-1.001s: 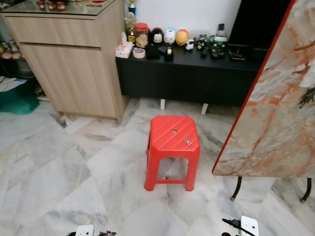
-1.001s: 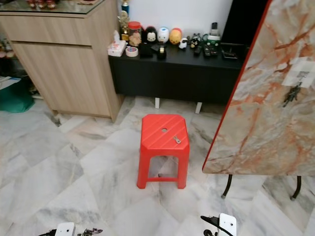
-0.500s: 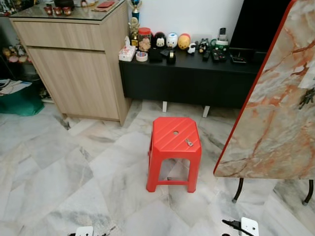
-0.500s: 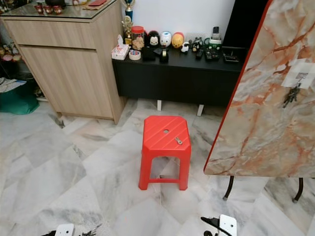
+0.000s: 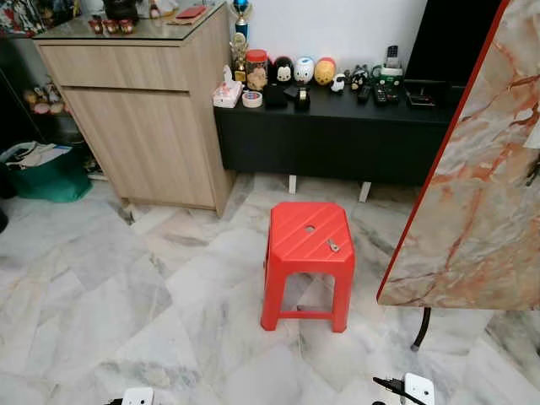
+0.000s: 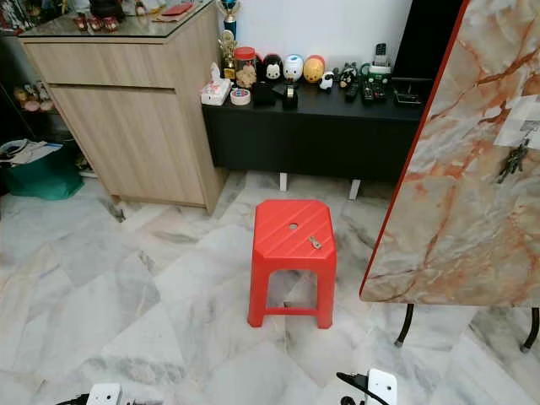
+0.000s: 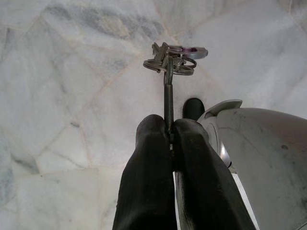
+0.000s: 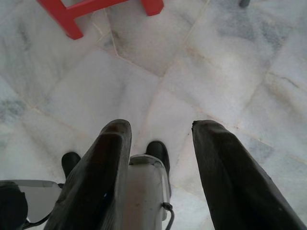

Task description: Hang keys on a hook

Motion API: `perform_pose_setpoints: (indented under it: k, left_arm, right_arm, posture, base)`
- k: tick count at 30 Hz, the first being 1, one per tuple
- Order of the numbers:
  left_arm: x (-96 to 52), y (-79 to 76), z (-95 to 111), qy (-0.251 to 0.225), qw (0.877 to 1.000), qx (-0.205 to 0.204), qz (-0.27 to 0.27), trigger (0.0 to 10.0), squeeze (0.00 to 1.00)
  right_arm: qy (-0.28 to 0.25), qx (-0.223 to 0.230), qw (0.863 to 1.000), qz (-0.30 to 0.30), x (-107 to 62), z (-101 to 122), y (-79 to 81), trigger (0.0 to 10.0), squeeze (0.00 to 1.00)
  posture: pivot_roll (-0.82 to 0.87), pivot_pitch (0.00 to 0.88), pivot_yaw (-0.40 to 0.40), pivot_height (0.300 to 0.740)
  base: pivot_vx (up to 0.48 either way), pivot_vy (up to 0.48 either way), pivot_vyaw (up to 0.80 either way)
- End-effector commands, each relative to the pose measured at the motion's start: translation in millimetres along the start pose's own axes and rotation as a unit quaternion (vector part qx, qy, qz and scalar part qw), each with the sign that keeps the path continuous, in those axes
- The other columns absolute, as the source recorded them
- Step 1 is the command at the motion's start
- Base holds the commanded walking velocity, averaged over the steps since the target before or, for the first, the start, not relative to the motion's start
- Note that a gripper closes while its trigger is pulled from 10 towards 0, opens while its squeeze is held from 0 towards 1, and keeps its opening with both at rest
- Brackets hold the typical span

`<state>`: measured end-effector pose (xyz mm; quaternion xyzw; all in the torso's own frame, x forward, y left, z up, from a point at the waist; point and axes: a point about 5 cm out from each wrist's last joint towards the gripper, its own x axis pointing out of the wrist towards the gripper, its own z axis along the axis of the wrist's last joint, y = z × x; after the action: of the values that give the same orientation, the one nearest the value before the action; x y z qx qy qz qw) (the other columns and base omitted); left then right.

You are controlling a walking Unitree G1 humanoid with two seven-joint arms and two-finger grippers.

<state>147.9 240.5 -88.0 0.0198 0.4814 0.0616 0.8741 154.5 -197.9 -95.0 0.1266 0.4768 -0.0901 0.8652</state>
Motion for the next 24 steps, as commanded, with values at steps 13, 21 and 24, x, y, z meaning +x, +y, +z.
perform_pose_setpoints:
  k: [13,21,24]
  left_arm:
    - [-0.7,0.4,-2.1,-0.002,1.0,0.003,0.001,10.0,0.0]
    - [-0.6,-0.4,-2.4,0.0,1.0,0.003,-0.001,10.0,0.0]
    - [-0.5,-1.1,-2.4,0.001,1.0,0.007,-0.003,10.0,0.0]
  right_arm:
    - [-0.001,0.007,1.0,-0.004,-0.5,-0.5,-2.2,10.0,0.0]
    - [-0.003,0.007,1.0,-0.002,-0.5,0.3,-2.7,10.0,0.0]
    - [-0.002,0.007,1.0,-0.005,-0.6,0.2,-3.7,10.0,0.0]
  posture:
    - [0.06,0.0,0.009,0.713]
    - [0.06,0.0,0.009,0.713]
    - [0.06,0.0,0.005,0.713]
  base:
    - [0.0,0.0,0.0]
    - [0.0,0.0,0.0]
    - [0.0,0.0,0.0]
